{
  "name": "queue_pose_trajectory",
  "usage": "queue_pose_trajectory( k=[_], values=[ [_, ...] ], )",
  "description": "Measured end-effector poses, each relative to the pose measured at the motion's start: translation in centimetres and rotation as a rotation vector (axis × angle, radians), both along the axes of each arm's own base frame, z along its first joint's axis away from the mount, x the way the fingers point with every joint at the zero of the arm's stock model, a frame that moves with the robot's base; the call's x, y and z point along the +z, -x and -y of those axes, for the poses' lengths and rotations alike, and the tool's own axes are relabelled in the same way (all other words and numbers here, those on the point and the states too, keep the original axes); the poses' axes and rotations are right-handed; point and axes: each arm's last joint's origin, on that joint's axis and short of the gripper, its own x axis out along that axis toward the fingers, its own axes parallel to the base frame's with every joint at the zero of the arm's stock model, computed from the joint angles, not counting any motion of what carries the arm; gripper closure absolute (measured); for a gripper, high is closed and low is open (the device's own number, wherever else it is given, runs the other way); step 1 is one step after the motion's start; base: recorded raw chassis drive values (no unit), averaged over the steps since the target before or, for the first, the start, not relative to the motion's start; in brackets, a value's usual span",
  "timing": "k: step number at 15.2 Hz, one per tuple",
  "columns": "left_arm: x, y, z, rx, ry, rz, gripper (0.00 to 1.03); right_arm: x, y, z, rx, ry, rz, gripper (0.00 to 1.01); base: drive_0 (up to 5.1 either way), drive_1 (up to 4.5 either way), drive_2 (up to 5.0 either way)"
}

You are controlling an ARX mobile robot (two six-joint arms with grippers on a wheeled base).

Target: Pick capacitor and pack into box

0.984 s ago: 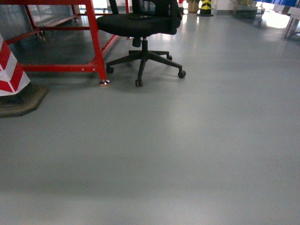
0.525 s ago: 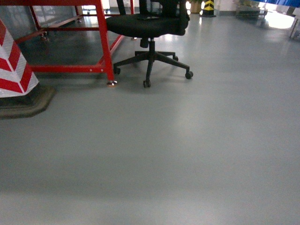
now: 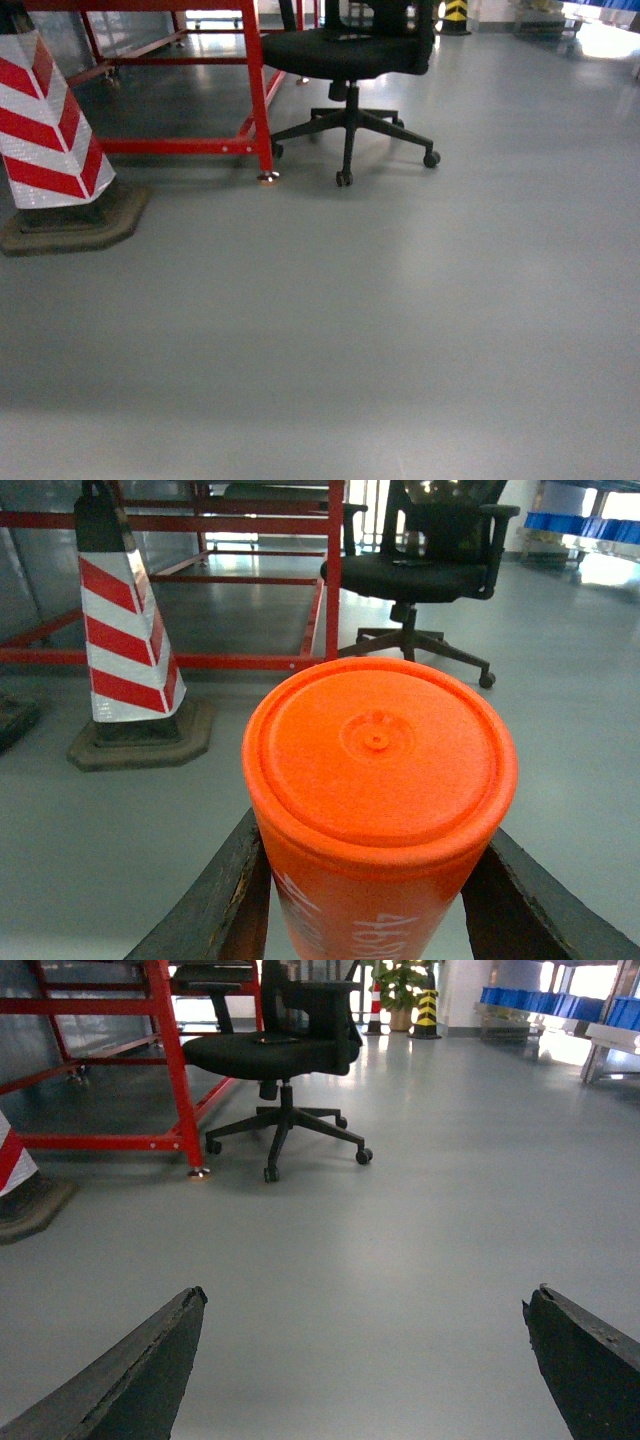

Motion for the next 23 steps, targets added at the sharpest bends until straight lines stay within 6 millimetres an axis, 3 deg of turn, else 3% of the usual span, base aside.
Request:
queue_pose_trajectory(
  k=[23],
  values=[
    [-0.01, 0.0, -0.01, 0.003, 0.0, -0.001, 0.6, 0.0, 0.0, 0.0, 0.0, 0.0, 0.0, 0.03, -5.1, 2.38, 2.4]
  ],
)
